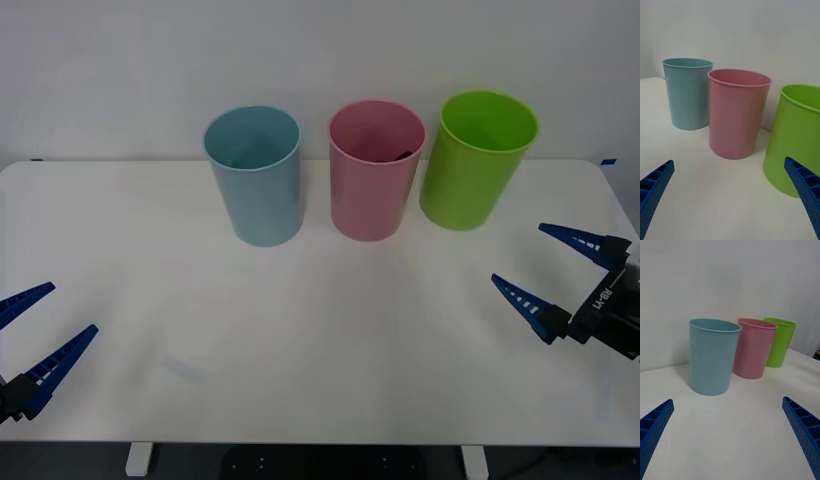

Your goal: Grasp the object on the table and drop it into the matching bin: aluminum can to the light blue bin, PET bottle to the pink bin.

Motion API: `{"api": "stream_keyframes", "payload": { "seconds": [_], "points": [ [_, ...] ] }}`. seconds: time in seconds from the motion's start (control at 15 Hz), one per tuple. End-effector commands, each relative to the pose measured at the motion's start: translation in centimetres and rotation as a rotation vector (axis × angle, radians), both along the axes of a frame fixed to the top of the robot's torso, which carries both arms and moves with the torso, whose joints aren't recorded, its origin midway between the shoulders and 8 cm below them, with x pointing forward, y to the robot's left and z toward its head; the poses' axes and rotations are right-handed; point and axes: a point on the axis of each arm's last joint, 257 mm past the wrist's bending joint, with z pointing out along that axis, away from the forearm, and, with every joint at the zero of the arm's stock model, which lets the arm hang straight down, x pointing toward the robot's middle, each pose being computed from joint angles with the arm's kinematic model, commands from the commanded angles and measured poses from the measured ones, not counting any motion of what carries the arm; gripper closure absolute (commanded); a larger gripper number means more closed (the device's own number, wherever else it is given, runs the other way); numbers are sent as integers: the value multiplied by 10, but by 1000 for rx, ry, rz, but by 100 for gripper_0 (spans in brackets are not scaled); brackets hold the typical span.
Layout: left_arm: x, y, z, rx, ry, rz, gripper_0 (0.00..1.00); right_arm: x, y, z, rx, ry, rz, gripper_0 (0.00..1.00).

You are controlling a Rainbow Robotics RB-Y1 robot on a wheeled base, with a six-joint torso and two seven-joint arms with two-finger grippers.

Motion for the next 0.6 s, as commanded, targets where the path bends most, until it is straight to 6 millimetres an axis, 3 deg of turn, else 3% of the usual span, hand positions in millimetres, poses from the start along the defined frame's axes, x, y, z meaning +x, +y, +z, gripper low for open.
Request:
{"api": "stream_keyframes", "payload": {
  "seconds": [0.07,0.6],
  "points": [
    [0,0,0,0,0,0,0,-19,-9,-8,13,27,-20,0],
    [0,0,0,0,0,0,0,-46,-17,-21,59,78,-39,0]
  ]
}}
